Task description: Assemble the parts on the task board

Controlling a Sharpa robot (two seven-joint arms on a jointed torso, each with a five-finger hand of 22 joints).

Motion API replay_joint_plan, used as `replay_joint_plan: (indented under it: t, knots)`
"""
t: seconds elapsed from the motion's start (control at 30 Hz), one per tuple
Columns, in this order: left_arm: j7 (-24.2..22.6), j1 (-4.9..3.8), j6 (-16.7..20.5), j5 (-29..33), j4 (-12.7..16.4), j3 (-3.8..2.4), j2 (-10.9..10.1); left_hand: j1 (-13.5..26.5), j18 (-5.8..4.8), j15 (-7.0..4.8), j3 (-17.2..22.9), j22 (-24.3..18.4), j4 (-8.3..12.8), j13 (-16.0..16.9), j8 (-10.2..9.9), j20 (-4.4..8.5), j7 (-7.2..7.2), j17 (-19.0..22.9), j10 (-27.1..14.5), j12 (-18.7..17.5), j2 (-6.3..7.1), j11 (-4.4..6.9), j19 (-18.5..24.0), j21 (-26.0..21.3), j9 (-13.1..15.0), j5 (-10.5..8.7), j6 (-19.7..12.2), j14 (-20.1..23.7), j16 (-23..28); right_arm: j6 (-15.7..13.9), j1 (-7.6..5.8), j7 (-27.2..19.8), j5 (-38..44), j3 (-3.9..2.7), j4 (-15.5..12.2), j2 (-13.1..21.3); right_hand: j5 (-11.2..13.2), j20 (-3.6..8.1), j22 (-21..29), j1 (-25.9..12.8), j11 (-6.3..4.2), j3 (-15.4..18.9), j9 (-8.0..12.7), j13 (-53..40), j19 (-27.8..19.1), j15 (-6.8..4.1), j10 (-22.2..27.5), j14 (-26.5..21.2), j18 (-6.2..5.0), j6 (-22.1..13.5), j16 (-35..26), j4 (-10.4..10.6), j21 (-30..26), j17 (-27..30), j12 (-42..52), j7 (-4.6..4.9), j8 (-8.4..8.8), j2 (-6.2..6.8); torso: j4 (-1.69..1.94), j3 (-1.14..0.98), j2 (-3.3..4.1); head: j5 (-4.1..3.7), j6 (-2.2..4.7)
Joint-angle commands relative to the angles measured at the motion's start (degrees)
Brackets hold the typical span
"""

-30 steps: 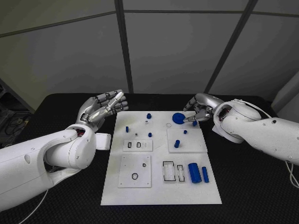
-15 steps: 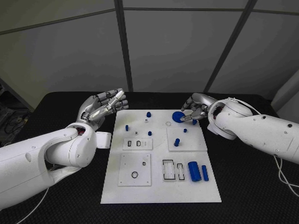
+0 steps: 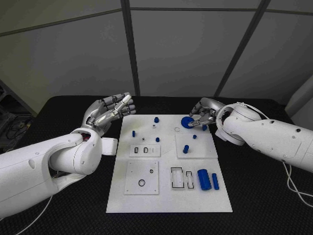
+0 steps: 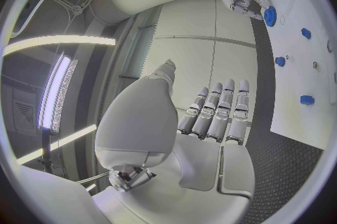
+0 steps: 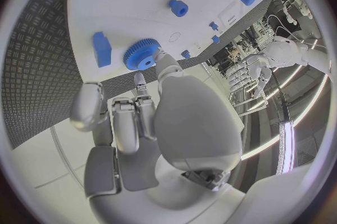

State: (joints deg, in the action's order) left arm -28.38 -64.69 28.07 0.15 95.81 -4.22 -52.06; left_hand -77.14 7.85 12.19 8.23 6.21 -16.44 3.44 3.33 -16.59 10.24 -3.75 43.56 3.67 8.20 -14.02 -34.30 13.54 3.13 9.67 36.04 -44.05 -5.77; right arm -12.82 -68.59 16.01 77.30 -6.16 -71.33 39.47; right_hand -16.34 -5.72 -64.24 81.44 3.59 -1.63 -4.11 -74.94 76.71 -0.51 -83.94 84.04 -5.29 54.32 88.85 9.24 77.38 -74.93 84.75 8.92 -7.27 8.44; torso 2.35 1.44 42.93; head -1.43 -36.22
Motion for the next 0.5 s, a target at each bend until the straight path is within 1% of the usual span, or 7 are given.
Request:
replay_joint_plan:
  t: [0.03, 0.13, 0.27, 0.4, 0.5]
  knots:
    - [0.1, -0.1, -0.9, -0.8, 0.0, -0.05, 0.0, -0.2, 0.51, 0.13, 0.5, 0.1, 0.0, 0.0, -0.2, 0.0, 6.08, 0.0, 0.0, 0.0, -0.4, -0.03, -0.5, 0.4, 0.0, -0.25, 0.0, -0.3, 0.0, 0.9, -0.11, 0.5, -0.2, -0.05, 0.4, -0.5, -0.4, -0.11, 0.0, 0.1, 0.42, 0.0, 0.1, -8.2, 0.2, 0.28, -1.8, 5.4, 0.28, -0.6, 0.3, 0.3, 0.3, -12.5, -0.1, 0.03, -0.33, -0.6, -0.07, -0.03, 0.01, 0.1, 0.24]
    - [0.1, -0.1, -0.9, -0.8, 0.0, -0.05, 0.0, -0.3, 0.5, 0.14, 0.5, 0.1, 0.0, 0.0, -0.2, 0.0, 6.08, 0.0, 0.0, 0.0, -0.39, -0.04, -0.5, 0.4, 0.0, -0.25, -0.1, -0.3, 0.0, 1.1, -0.11, 0.5, 0.0, -0.05, 0.8, -0.9, -0.4, -0.12, 0.0, 0.1, 0.43, 0.0, 0.1, -8.2, 0.2, 0.29, -1.8, 5.4, 0.28, -0.6, 0.3, 0.4, 0.3, -12.5, -0.1, 0.04, -0.35, -0.67, -0.05, -0.04, -0.04, 0.06, 0.19]
    - [0.2, -0.1, -0.9, -0.9, 0.0, -0.05, 0.0, -0.3, 0.49, 0.15, 0.5, 0.1, 0.0, 0.0, -0.2, -0.01, 6.08, 0.0, -0.1, -0.1, -0.39, -0.04, -0.5, 0.4, 0.0, -0.25, -0.1, -0.2, 0.0, 1.3, -0.11, 0.5, 0.6, -0.05, 1.5, -1.4, -0.4, -0.14, -0.1, 0.2, 0.45, -0.1, 0.1, -8.4, 0.2, 0.31, -1.8, 5.4, 0.29, -0.6, 0.3, 0.4, 0.3, -12.5, 0.0, 0.05, -0.39, -0.8, 0.06, 0.01, 0.0, 0.06, 0.1]
    - [0.2, -0.1, -1.0, -0.9, 0.0, -0.05, 0.0, -0.3, 0.49, 0.16, 0.5, 0.1, 0.0, 0.0, -0.2, -0.01, 6.08, 0.0, -0.1, -0.1, -0.39, -0.04, -0.5, 0.4, 0.0, -0.25, -0.1, -0.2, 0.0, 1.8, -0.1, 0.8, 1.0, -0.05, 2.0, -1.8, -0.5, -0.16, -0.1, 0.3, 0.46, -0.2, 0.1, -8.4, 0.2, 0.33, -1.8, 5.4, 0.29, -0.6, 0.4, 0.4, 0.3, -12.6, 0.0, 0.06, -0.47, -0.99, 0.01, -0.04, -0.02, 0.1, 0.01]
    - [0.2, -0.11, -1.0, -0.9, 0.0, -0.05, -0.1, -0.3, 0.49, 0.16, 0.5, 0.1, 0.0, 0.0, -0.2, -0.01, 6.08, 0.0, -0.1, -0.1, -0.38, -0.04, -0.5, 0.4, 0.0, -0.25, -0.1, -0.2, 0.0, 2.2, -0.1, 1.0, 1.1, -0.04, 2.2, -2.1, -0.6, -0.19, -0.2, 0.6, 0.48, -0.3, 0.0, -8.4, 0.2, 0.35, -1.8, 5.5, 0.31, -0.6, 0.4, 0.4, 0.4, -12.7, 0.0, 0.07, -0.59, -1.24, 0.0, -0.03, 0.02, 0.09, -0.01]
